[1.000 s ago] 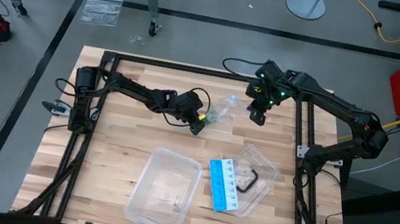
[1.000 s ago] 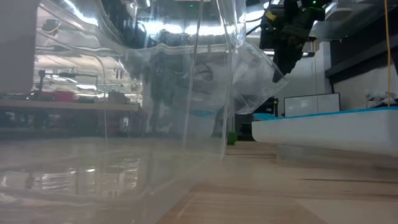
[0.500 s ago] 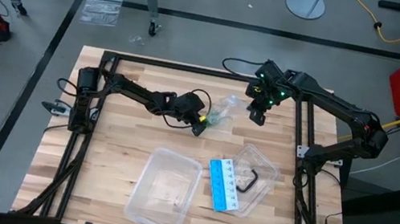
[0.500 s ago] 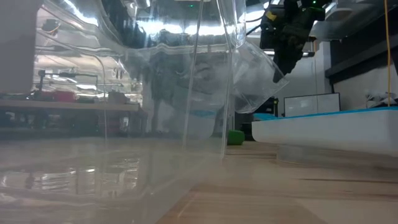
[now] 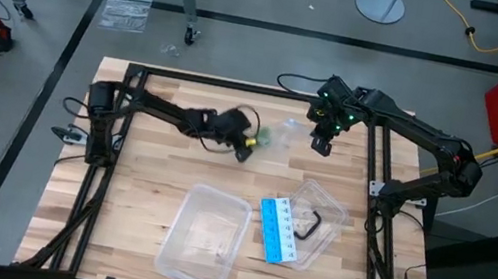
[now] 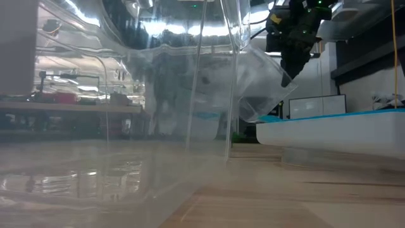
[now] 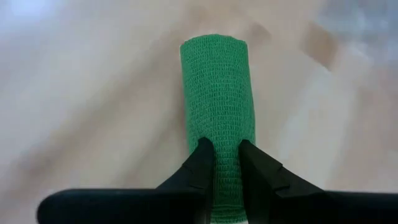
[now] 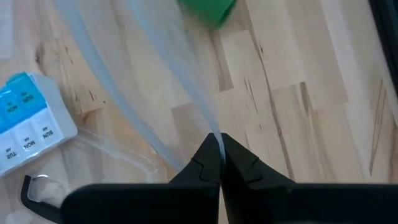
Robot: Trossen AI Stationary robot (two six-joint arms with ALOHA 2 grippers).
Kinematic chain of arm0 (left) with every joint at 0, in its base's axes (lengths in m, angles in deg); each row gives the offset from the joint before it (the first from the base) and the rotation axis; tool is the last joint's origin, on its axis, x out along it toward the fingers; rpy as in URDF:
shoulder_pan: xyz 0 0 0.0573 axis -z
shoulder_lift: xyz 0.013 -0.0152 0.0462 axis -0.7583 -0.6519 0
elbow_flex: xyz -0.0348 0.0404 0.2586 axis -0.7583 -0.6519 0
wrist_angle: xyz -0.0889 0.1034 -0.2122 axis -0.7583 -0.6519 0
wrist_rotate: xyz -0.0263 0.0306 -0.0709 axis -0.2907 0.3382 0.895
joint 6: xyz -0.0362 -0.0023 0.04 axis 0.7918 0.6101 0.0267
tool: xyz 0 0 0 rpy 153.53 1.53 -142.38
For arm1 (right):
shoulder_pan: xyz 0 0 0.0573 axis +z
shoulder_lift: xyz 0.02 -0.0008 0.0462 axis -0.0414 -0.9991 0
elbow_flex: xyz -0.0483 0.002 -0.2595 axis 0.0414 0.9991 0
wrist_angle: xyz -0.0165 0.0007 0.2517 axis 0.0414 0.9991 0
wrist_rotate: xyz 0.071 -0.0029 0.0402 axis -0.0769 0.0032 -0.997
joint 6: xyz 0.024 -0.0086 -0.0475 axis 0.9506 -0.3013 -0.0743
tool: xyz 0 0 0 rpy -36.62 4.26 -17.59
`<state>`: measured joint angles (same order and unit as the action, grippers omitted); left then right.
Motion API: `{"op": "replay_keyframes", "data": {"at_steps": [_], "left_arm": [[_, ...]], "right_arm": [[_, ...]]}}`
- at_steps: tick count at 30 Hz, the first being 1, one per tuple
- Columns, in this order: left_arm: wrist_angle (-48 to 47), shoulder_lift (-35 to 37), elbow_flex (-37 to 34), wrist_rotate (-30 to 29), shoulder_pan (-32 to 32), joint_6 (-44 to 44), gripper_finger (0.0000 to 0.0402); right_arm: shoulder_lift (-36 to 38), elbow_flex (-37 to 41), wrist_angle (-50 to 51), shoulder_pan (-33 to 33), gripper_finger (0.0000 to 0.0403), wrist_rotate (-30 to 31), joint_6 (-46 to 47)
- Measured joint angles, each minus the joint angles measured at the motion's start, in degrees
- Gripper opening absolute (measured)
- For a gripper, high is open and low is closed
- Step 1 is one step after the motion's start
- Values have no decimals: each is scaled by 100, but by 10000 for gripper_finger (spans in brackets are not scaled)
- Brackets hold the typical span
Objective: Roll bandage
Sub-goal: Put the green bandage into the transparent zip bag
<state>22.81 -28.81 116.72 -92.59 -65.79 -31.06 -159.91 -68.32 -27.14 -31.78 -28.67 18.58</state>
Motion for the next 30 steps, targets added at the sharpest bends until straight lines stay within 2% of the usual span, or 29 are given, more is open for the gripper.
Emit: {"op": "replay_keyframes", "data": {"at_steps": [4, 8, 14, 20, 26, 30], "left_arm": [[-642, 506, 16, -532, -117, -290, 42], [-1351, 958, 23, -762, -96, -253, 42], [-1793, 1600, 25, -1169, -34, -9, 42], [-1683, 2205, 31, -1218, 40, 80, 36], [-1203, 2446, 36, -1228, 340, 101, 38], [-683, 2441, 36, -1213, 593, 47, 35]], "right_arm": [[0, 0, 22, 1, 1, 197, -13], [2, 0, 9, 4, 1, 772, -126], [2, 0, -87, 4, 1, 1732, -146], [-29, 0, -525, 4, 1, 2786, -152], [-110, 0, -1340, 89, 1, 3007, -153], [-226, 0, -1880, 370, 1, 3195, -303]]}}
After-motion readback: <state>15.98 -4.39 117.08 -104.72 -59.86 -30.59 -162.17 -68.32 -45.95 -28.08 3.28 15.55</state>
